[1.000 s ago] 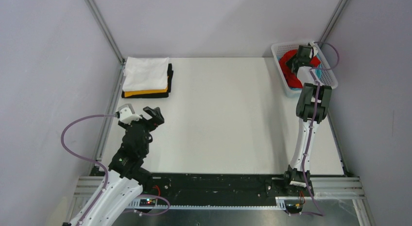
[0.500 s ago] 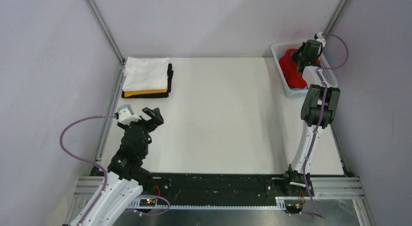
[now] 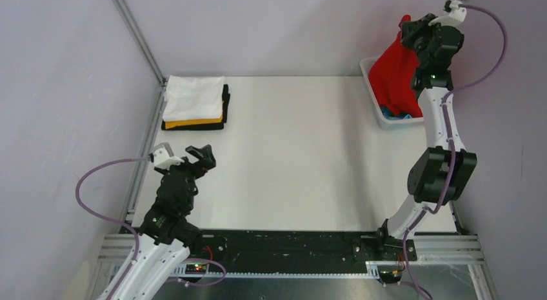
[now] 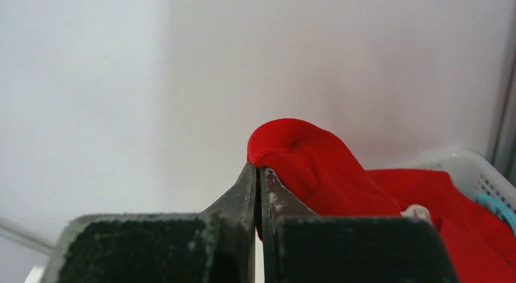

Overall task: Fold and stack the t-shirts
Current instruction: Grab crumpled tshirt from bin with the right arm, then move the tshirt to the center of the board

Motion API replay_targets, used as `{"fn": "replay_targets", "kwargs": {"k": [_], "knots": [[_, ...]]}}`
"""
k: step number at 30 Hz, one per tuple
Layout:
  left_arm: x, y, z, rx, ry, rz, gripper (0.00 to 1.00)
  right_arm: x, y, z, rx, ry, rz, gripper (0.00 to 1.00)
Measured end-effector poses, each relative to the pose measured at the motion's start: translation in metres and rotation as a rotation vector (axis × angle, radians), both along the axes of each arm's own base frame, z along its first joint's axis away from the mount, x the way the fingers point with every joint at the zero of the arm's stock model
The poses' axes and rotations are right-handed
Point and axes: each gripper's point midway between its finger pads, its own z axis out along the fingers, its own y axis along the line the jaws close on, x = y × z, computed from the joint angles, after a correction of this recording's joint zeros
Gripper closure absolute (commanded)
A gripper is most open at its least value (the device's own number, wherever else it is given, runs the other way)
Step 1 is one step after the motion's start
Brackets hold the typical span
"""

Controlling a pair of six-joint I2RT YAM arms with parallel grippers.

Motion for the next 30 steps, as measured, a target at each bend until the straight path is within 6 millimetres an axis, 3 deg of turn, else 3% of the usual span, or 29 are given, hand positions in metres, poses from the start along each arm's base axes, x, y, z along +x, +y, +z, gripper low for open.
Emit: {"fn": "replay_targets", "kwargs": {"k": [2, 4, 8, 11, 13, 16, 19, 23, 27, 30], "knots": [[-0.001, 0.000, 0.002, -0.011, -0.009, -0.003, 0.00, -0.012, 0.021, 0.017, -0.047, -0.021, 0.035, 1.00], [-0.002, 0.000, 0.003, -0.018, -0.013, -0.004, 0.00, -0.026, 0.056, 0.033, -0.101, -0.041, 0.086, 1.00], [-0.001, -0.003, 0.001, -0.022, -0.006, -0.013, 0.00, -0.063, 0.145, 0.077, -0.178, -0.115, 0.243, 1.00], [0.001, -0.006, -0.004, -0.019, 0.016, -0.019, 0.00, -0.109, 0.206, 0.125, -0.213, -0.227, 0.376, 1.00], [0.003, -0.007, -0.008, -0.015, 0.032, -0.021, 0.00, -0.143, 0.228, 0.155, -0.224, -0.306, 0.433, 1.00], [0.004, -0.009, -0.012, -0.013, 0.050, -0.025, 0.00, -0.182, 0.243, 0.188, -0.234, -0.398, 0.473, 1.00], [0.004, -0.011, -0.015, -0.013, 0.061, -0.035, 0.00, -0.206, 0.255, 0.203, -0.240, -0.450, 0.507, 1.00], [0.004, -0.014, -0.015, -0.024, 0.063, -0.047, 0.00, -0.206, 0.272, 0.186, -0.249, -0.430, 0.544, 1.00], [0.003, -0.015, -0.018, -0.032, 0.075, -0.051, 0.00, -0.187, 0.298, 0.123, -0.268, -0.310, 0.599, 1.00], [0.003, -0.016, -0.022, -0.030, 0.089, -0.058, 0.00, -0.178, 0.321, 0.055, -0.293, -0.177, 0.657, 1.00]]}}
